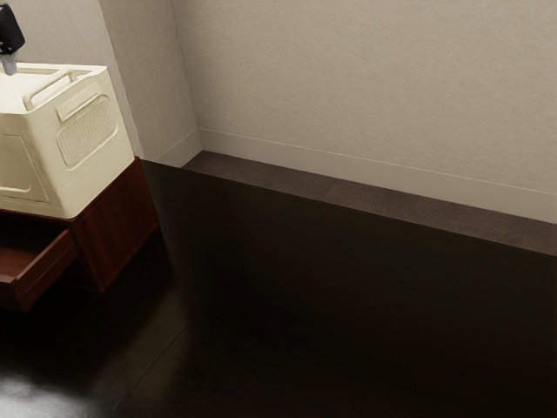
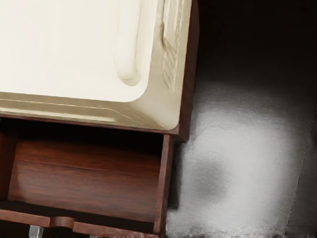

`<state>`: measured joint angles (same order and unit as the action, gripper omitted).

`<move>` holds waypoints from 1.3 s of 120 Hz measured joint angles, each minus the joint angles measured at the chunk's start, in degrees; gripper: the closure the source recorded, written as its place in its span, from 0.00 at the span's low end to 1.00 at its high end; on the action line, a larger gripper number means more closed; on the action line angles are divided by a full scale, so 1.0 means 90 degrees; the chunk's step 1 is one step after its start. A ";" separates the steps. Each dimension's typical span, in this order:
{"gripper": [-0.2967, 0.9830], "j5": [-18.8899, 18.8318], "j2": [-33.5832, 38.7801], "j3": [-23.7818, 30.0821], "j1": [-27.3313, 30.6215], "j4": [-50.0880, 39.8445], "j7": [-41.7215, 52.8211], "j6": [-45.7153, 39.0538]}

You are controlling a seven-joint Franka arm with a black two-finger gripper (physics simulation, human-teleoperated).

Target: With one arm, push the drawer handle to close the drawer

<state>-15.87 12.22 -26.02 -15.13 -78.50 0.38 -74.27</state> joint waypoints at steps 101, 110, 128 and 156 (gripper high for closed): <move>0.79 -0.0648 0.2224 -0.0156 0.1804 -0.3600 -0.0066 0.0139; 0.81 -0.0874 0.2206 -0.0696 0.1786 -0.3835 0.0030 -0.0034; 0.83 -0.1233 0.2188 -0.1470 0.1779 -0.4350 0.0246 -0.0514; 0.84 -0.1502 0.2114 -0.2011 0.1706 -0.5254 0.0502 -0.1389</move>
<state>-29.38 31.24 -44.12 0.22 -125.78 4.90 -86.77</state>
